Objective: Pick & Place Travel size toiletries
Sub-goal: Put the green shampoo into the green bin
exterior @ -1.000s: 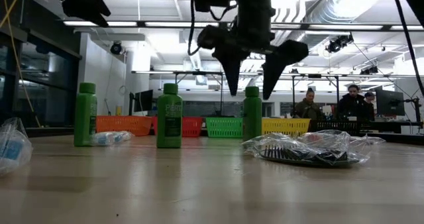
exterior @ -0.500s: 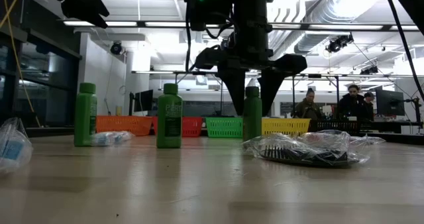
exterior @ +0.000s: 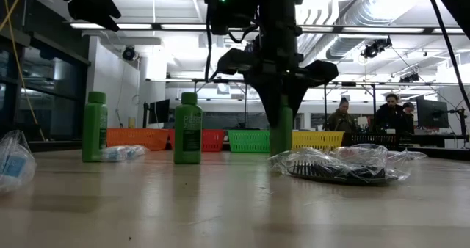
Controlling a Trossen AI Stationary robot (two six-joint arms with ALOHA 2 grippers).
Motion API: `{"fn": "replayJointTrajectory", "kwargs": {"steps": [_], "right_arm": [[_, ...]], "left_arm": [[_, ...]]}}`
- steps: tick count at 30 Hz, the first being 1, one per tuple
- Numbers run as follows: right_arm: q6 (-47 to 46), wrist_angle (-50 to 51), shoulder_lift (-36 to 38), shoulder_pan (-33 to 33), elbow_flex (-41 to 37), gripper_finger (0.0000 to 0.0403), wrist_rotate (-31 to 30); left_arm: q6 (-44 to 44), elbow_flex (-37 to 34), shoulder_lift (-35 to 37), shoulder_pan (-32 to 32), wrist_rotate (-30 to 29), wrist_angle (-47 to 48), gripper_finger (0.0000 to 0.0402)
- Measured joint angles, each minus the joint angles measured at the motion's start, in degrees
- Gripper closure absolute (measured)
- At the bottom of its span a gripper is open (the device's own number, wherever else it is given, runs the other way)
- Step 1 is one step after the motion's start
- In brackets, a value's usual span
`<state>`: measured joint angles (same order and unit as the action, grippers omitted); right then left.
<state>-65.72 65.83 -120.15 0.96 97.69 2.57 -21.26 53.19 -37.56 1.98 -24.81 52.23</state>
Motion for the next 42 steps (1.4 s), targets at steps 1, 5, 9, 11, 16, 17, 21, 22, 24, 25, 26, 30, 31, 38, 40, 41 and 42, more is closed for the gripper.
{"fn": "replayJointTrajectory", "kwargs": {"steps": [1, 5, 9, 11, 16, 17, 21, 22, 24, 25, 26, 30, 31, 38, 40, 41, 42], "right_arm": [[0.55, 0.04, 0.18, -0.04, 0.0, 0.0313, 0.48], [3.25, 0.29, 2.93, -0.39, 0.0, 0.0313, 0.85], [6.26, 1.48, 7.31, -2.76, 0.04, 0.0313, 0.54], [8.67, 1.53, 9.55, -4.54, 0.22, 0.0313, 0.35], [17.23, 0.85, 15.3, -11.28, 0.37, 0.0313, 0.22], [19.5, 0.8, 16.15, -12.85, 0.33, 0.0313, 0.24], [26.27, -0.13, 17.57, -19.66, 0.35, 0.0313, 0.55], [27.95, -0.13, 17.63, -21.32, 0.3, 0.0313, 0.49], [30.76, -1.22, 17.47, -24.18, 0.28, 0.0313, 0.57], [32.25, -2.11, 17.36, -25.61, 0.28, 0.0313, 0.59], [34.01, -2.72, 17.19, -26.82, 0.28, 0.0313, 0.61], [44.05, -5.79, 16.73, -31.45, 0.28, 0.0314, 2.01], [47.23, -6.33, 16.73, -32.45, 0.28, 0.0314, 2.48], [60.59, -8.34, 14.05, -36.71, 0.28, 0.0312, -0.64], [61.85, -10.1, 12.47, -36.86, 0.28, 0.0311, 0.24], [62.15, -10.68, 11.73, -36.86, 0.28, 0.0311, 0.19], [62.26, -11.1, 10.94, -36.8, 0.28, 0.031, -0.46]], "left_arm": [[0.0, 0.0, 0.02, 0.0, -0.01, 0.0, 0.0121], [0.03, 0.0, 0.0, 0.0, -0.02, 0.29, 0.0121], [0.0, 0.0, 0.0, -0.02, -0.03, 0.31, 0.0121], [-0.01, -0.01, 0.0, -0.09, -0.03, 0.29, 0.0121], [-0.02, -0.02, -0.02, -0.09, -1.09, 0.24, 0.0121], [-0.05, -0.02, -0.02, -0.09, -1.66, 0.24, 0.0121], [-1.95, 0.0, -0.02, -0.09, -3.45, 0.22, 0.0121], [-2.6, 0.0, -0.02, -0.09, -3.83, 0.22, 0.0121], [-4.0, -0.01, -0.02, -0.09, -4.29, 0.2, 0.0121], [-4.69, -0.02, -0.02, -0.09, -4.4, 0.2, 0.0121], [-5.42, 0.0, -0.03, -0.09, -4.62, 0.19, 0.0121], [-8.53, -0.02, -0.05, -0.09, -5.8, 0.15, 0.0121], [-9.11, 0.0, -0.05, -0.09, -6.04, 0.14, 0.0121], [-13.92, -0.02, -0.05, -0.09, -9.54, 0.04, 0.0121], [-15.01, -0.01, -0.05, -0.1, -10.5, 0.04, 0.0121], [-15.43, 0.0, -0.05, -0.09, -10.99, 0.04, 0.0121], [-15.97, -0.01, -0.05, -0.11, -11.57, 0.04, 0.0121]]}}
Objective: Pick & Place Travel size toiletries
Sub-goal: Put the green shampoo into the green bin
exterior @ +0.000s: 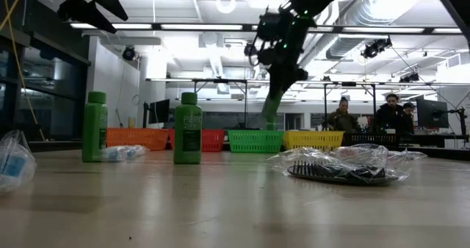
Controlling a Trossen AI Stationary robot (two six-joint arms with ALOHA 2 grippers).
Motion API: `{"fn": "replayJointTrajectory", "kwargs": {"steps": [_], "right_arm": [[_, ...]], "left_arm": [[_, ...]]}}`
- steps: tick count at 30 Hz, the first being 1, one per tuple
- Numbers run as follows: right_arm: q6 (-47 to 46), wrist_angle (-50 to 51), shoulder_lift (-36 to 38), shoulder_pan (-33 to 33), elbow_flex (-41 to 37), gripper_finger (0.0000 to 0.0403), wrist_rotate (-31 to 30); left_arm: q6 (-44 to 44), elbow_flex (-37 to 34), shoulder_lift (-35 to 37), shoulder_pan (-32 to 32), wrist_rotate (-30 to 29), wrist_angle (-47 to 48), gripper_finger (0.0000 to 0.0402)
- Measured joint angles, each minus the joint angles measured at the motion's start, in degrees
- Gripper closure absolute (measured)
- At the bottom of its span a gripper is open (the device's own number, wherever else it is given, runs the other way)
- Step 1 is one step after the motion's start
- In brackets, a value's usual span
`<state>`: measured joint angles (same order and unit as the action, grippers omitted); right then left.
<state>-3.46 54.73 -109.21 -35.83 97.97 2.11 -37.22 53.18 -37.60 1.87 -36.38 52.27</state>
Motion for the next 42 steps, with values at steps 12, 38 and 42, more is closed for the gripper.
{"fn": "replayJointTrajectory", "kwargs": {"steps": [12, 38, 42], "right_arm": [[8.5, -2.48, -6.22, 0.09, 0.0, 0.0309, -5.96], [25.25, -1.12, -11.06, 2.58, 0.0, 0.0291, -9.09], [25.55, -0.88, -11.06, 2.58, 0.0, 0.0274, -8.68]], "left_arm": [[-2.29, 0.0, -0.04, 0.01, -0.79, 0.13, 0.0121], [-3.16, 0.01, -0.04, 0.02, -0.22, 0.23, 0.0121], [-3.16, 0.01, -0.04, 0.02, -0.22, 0.24, 0.0121]]}}
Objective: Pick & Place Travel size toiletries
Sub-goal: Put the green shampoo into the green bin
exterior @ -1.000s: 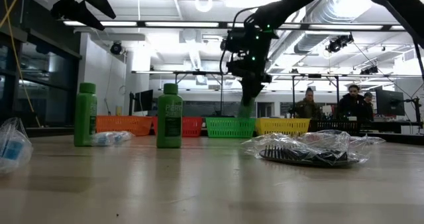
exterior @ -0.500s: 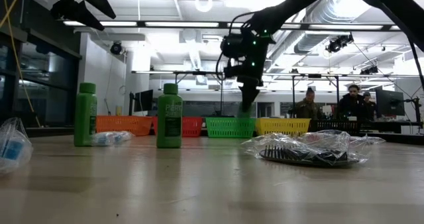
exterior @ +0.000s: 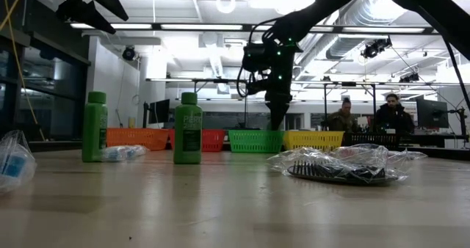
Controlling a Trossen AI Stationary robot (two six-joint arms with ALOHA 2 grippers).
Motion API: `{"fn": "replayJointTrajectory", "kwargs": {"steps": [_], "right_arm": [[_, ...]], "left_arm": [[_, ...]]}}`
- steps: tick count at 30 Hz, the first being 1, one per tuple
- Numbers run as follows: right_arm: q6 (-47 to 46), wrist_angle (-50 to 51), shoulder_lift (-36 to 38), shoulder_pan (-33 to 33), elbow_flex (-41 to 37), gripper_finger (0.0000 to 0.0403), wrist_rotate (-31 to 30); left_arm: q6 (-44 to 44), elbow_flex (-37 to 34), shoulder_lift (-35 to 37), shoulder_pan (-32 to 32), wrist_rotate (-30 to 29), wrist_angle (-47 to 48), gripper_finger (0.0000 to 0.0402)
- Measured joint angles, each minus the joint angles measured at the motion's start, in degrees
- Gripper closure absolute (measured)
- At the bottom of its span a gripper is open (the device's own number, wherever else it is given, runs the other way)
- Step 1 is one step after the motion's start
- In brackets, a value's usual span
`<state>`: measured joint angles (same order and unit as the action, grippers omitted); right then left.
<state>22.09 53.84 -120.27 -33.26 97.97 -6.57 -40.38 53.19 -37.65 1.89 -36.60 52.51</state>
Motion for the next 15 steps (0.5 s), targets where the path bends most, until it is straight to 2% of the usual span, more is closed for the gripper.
{"fn": "replayJointTrajectory", "kwargs": {"steps": [15], "right_arm": [[-4.71, 3.25, 1.1, -0.94, 0.0, 0.0213, 1.1]], "left_arm": [[0.87, -0.02, 0.0, 0.0, 0.08, 0.0, 0.0121]]}}
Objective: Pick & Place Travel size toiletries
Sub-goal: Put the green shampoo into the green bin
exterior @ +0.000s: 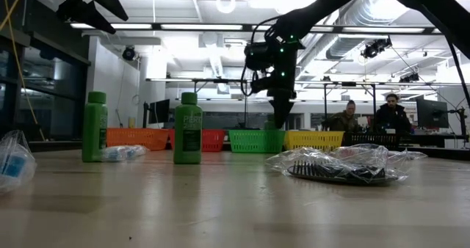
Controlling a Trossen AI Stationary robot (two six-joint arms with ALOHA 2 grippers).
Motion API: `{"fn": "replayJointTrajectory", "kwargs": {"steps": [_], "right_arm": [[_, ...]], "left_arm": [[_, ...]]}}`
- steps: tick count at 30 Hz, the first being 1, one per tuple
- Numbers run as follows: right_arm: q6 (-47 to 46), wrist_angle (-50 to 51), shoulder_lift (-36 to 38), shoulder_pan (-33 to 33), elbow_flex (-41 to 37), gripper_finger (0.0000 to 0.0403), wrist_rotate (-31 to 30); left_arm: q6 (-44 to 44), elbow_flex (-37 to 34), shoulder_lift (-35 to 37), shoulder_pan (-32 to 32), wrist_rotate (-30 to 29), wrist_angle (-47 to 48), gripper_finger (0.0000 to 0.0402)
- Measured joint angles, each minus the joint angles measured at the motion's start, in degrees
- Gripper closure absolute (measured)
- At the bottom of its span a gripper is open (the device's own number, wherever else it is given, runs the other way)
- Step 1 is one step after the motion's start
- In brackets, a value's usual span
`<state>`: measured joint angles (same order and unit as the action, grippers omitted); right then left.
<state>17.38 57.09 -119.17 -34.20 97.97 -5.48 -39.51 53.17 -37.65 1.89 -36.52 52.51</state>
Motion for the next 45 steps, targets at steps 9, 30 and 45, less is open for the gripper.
{"fn": "replayJointTrajectory", "kwargs": {"steps": [9, 30, 45], "right_arm": [[-2.94, -2.68, 3.3, -0.8, 0.0, 0.0209, -0.29], [-12.27, -3.11, 4.87, -1.55, 0.0, 0.0211, 0.09], [-27.49, -1.35, 15.67, -0.89, 0.0, 0.0211, 3.32]], "left_arm": [[0.67, 0.01, 0.04, 0.0, 0.07, 0.01, 0.0121], [1.73, 0.0, 0.04, 0.0, 0.19, 0.02, 0.0121], [1.73, 0.02, 0.04, 0.0, 1.79, 0.32, 0.0121]]}}
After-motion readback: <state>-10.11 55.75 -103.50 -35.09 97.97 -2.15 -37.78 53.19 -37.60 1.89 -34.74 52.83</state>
